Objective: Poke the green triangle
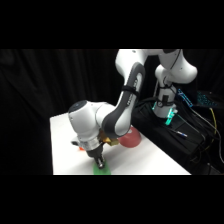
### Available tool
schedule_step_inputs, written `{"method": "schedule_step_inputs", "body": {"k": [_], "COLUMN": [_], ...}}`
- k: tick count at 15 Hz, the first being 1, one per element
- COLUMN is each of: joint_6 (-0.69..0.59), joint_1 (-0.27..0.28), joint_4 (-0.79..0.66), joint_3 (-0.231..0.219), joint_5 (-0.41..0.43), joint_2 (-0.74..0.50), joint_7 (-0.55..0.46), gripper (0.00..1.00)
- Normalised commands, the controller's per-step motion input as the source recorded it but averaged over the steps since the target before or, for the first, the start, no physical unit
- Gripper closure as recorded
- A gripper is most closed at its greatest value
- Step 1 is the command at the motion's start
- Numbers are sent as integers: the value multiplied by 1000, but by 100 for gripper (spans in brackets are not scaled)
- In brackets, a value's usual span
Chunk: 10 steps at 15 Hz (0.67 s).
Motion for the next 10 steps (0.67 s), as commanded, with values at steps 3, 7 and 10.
{"method": "schedule_step_inputs", "body": {"k": [3,7,10], "joint_6": [-162,-149,-172], "joint_1": [23,34,89], "joint_4": [-54,-296,-350], "joint_3": [-47,-55,-91], "joint_5": [10,5,-73], "joint_2": [-193,-556,-616], "joint_7": [16,63,127], "gripper": [96,95,61]}}
